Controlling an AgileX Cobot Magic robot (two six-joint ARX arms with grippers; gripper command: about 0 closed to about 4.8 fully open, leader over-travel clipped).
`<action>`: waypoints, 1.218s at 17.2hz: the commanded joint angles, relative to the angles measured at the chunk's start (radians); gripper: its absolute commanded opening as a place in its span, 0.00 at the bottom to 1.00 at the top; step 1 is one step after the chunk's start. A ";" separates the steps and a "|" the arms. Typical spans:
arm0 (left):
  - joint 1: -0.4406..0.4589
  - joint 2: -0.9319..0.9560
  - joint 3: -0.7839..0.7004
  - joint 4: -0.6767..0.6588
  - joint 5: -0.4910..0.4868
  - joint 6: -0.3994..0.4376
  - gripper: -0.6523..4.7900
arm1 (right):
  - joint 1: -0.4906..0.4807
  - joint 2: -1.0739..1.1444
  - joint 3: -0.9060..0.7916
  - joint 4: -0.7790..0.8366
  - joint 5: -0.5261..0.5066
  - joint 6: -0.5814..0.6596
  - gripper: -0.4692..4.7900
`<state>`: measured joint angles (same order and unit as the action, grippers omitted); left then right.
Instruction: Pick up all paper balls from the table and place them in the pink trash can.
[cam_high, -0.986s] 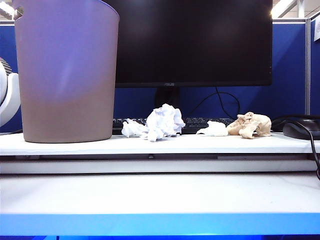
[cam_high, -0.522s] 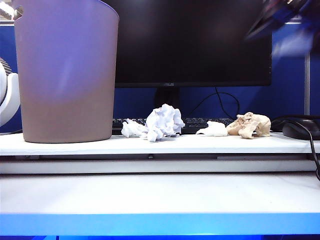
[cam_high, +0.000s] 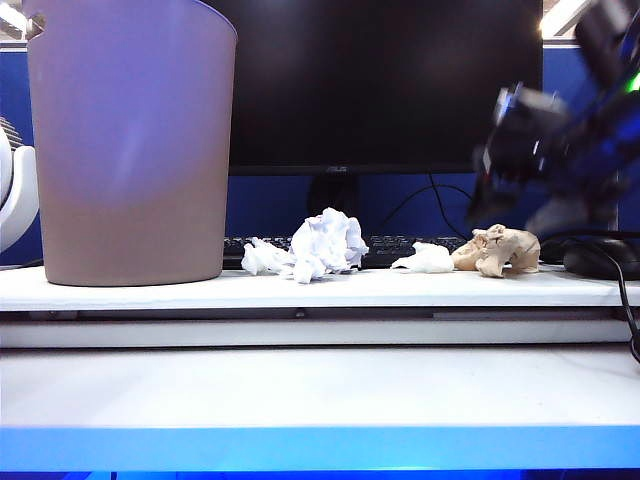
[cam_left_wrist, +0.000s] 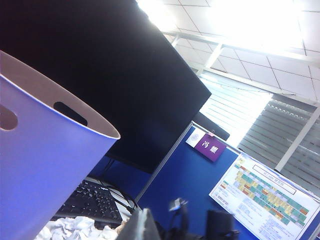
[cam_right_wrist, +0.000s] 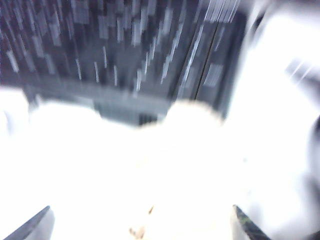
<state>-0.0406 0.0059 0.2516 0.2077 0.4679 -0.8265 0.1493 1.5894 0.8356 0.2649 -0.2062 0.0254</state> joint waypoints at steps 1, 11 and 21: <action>0.000 -0.002 0.005 0.007 0.005 0.007 0.11 | 0.001 0.071 0.003 0.053 -0.001 -0.003 1.00; 0.000 -0.002 0.005 0.008 0.008 0.004 0.11 | 0.004 0.069 0.004 0.175 -0.096 0.061 0.07; 0.000 -0.002 0.005 -0.003 0.042 0.007 0.11 | 0.300 0.032 0.526 0.284 -0.443 0.348 0.07</action>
<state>-0.0406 0.0059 0.2516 0.1963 0.5091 -0.8265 0.4080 1.5921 1.2926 0.5373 -0.6510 0.3893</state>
